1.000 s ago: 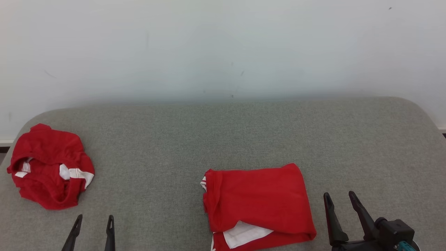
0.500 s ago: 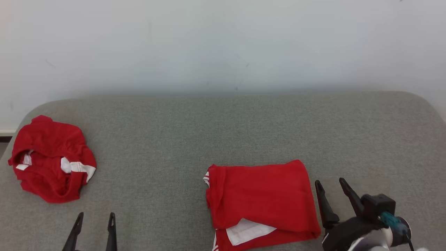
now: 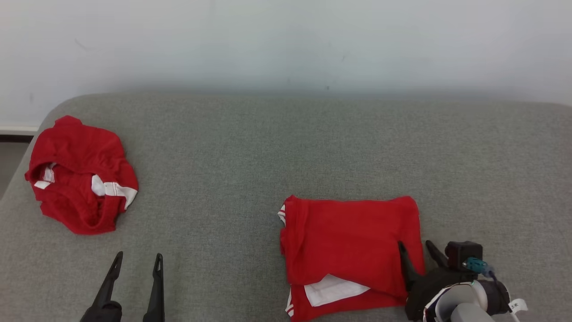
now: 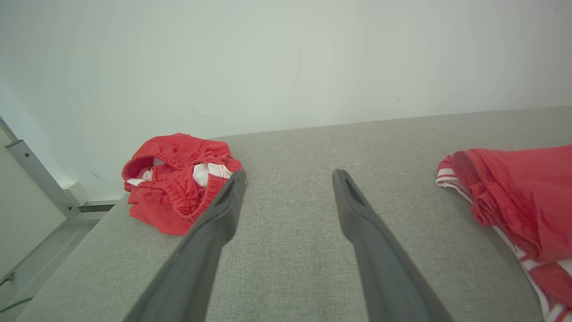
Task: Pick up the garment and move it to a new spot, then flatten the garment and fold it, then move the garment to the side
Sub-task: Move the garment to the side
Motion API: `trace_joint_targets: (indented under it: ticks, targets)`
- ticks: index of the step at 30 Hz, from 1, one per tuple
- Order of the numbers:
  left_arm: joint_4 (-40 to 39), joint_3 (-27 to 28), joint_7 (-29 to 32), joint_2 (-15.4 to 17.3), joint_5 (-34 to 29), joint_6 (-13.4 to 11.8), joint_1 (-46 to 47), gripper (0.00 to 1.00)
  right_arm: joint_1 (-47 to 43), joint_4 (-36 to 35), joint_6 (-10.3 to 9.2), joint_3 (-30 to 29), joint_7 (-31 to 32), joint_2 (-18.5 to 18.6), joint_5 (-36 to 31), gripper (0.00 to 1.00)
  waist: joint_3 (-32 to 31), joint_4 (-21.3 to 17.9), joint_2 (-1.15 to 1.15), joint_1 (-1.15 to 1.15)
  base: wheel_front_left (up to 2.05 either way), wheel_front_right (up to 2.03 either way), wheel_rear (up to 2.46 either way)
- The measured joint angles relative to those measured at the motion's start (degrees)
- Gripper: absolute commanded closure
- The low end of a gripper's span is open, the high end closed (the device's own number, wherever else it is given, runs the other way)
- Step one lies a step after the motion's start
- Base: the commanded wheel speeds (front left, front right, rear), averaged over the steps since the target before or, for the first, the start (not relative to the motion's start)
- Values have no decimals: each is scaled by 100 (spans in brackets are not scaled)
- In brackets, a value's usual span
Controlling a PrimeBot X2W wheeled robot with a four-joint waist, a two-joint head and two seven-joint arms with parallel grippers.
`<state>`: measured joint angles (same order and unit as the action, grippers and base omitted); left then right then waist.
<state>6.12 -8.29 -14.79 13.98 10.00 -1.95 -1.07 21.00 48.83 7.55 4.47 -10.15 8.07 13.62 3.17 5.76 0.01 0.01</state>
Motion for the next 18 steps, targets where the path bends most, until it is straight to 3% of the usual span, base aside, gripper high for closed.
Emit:
trace_joint_targets:
  ticks: [2,3,4,6,11,18]
  targets:
    - [35,10,-2,0,7,2,28,0,93,230,0,100,-53,-43,67,0,56,34,0,0,0,0,0]
    - [52,22,-8,0,13,2,32,0,142,312,0,151,-83,-65,123,51,79,43,0,0,0,0,0]
    - [62,31,-8,-1,18,1,42,0,187,380,0,207,-110,-76,180,51,99,47,0,0,0,0,0]
    - [79,57,-9,0,25,1,55,0,271,492,0,328,-162,-86,311,100,116,36,0,0,0,0,0]
    - [107,64,-24,-31,40,5,115,0,495,716,1,586,-226,-4,520,100,121,21,0,0,0,0,0]
    - [-7,74,-24,-134,57,49,204,0,1383,723,1,928,-247,512,693,100,246,-18,-1,0,0,0,0]
